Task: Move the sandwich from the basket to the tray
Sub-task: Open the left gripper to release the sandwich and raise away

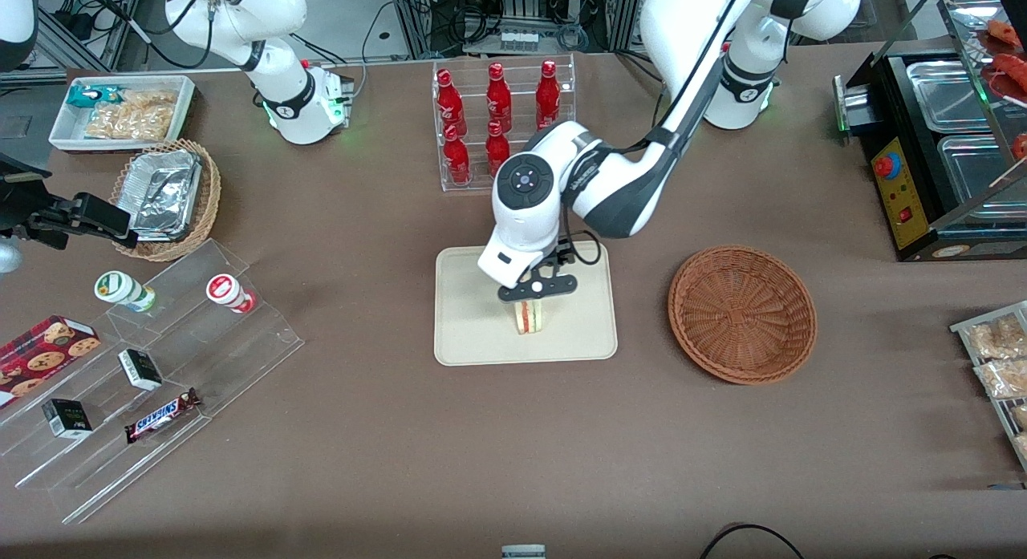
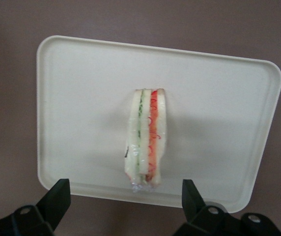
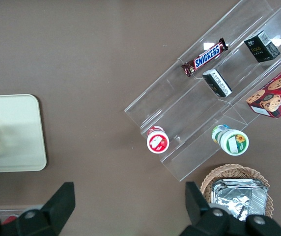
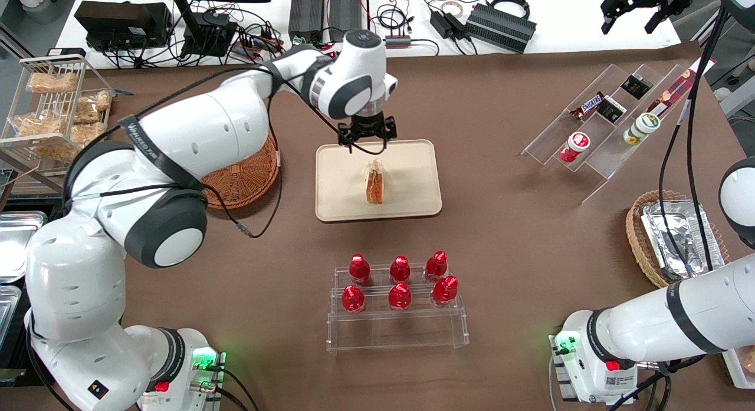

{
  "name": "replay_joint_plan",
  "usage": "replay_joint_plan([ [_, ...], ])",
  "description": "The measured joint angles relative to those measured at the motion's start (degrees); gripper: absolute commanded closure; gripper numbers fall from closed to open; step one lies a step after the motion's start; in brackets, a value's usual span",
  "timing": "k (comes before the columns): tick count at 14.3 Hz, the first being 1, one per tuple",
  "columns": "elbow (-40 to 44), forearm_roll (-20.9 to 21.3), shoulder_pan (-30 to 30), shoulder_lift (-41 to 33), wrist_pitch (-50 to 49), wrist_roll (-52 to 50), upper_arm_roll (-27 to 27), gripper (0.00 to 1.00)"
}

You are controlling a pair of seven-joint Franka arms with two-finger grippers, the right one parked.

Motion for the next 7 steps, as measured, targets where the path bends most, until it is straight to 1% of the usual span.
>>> replay_joint_plan([
  [4,-0.3,0.0,4.7,-2.0,-7.7,-1.4,1.6,0.00],
  [6,-1.7,0.0,8.1,-3.7,-8.9,-0.7,1.9,0.00],
  [7,-3.1,0.0,10.0,-5.2,-9.5,1.4,1.9,0.00],
])
